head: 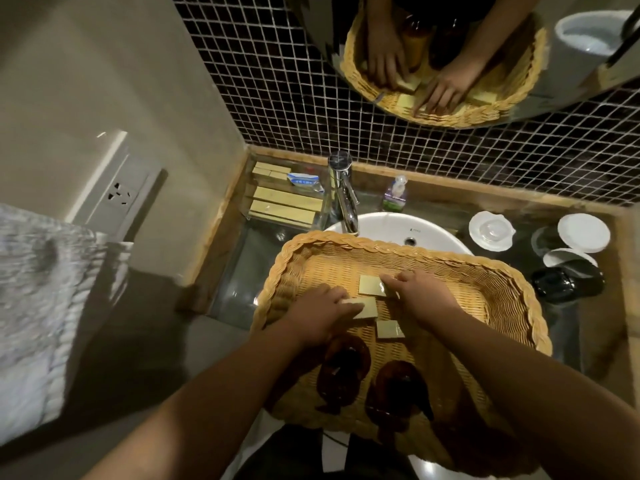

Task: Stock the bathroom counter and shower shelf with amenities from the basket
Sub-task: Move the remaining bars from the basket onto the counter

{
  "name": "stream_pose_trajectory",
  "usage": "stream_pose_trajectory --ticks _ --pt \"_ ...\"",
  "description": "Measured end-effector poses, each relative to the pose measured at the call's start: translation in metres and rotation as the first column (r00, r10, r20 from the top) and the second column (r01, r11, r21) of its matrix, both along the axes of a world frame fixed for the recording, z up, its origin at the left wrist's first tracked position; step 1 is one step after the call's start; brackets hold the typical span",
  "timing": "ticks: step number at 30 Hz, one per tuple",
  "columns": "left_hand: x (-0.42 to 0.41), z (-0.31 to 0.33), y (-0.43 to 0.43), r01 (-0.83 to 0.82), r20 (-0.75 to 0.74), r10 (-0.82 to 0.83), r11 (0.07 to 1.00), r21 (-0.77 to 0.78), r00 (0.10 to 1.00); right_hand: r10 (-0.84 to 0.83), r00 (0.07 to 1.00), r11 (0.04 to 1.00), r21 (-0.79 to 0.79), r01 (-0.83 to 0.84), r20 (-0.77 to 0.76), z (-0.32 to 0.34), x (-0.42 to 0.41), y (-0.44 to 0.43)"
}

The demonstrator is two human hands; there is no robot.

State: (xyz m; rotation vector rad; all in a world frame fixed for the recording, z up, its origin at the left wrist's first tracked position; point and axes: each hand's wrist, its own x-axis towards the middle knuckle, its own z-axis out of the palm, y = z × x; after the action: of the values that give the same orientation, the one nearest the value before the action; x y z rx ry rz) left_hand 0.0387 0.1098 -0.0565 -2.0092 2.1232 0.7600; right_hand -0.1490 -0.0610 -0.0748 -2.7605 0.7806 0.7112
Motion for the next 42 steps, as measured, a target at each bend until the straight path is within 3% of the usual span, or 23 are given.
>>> stream_pose_trajectory --ticks 5,12,17,20,26,31,36,42 --pt "0.006 0.022 -0.001 -0.061 -0.071 0.051 0.987 -0.149 0.996 -0.065 0.991 0.998 0.016 0.063 0.117 0.019 -0.018 -0.003" --pt "0.036 0.082 -0.023 -0.1 -0.055 0.087 0.949 -0.299 0.995 0.032 0.973 0.997 -0.07 -0.017 0.227 0.071 -0.009 -0.016" --pt "0.051 0.111 -0.031 -0.365 -0.246 0.291 0.865 -0.344 0.924 -0.065 0.953 0.996 -0.046 0.082 0.297 0.093 0.006 -0.016" --pt "0.054 0.12 -0.036 -0.457 -0.371 0.343 0.842 -0.286 0.863 -0.073 0.954 0.995 -0.045 0.09 0.291 0.102 0.016 -0.016" --pt "0.037 0.094 -0.037 -0.311 -0.26 0.253 0.925 -0.217 0.932 -0.196 0.941 0.98 0.099 0.175 0.275 0.1 0.036 0.001" --pt "0.017 0.065 -0.031 -0.28 -0.156 0.265 0.957 -0.078 0.951 -0.098 0.985 0.995 -0.012 0.1 0.145 0.089 0.032 0.007" --pt "0.015 0.038 -0.027 0.007 -0.019 -0.004 0.99 0.14 1.0 -0.193 0.972 0.98 -0.032 0.199 0.131 0.088 0.013 0.008" --pt "0.004 0.014 -0.041 0.264 0.135 -0.278 0.958 0.112 0.951 -0.184 0.974 0.982 -0.025 0.189 0.13 0.09 -0.007 0.005"
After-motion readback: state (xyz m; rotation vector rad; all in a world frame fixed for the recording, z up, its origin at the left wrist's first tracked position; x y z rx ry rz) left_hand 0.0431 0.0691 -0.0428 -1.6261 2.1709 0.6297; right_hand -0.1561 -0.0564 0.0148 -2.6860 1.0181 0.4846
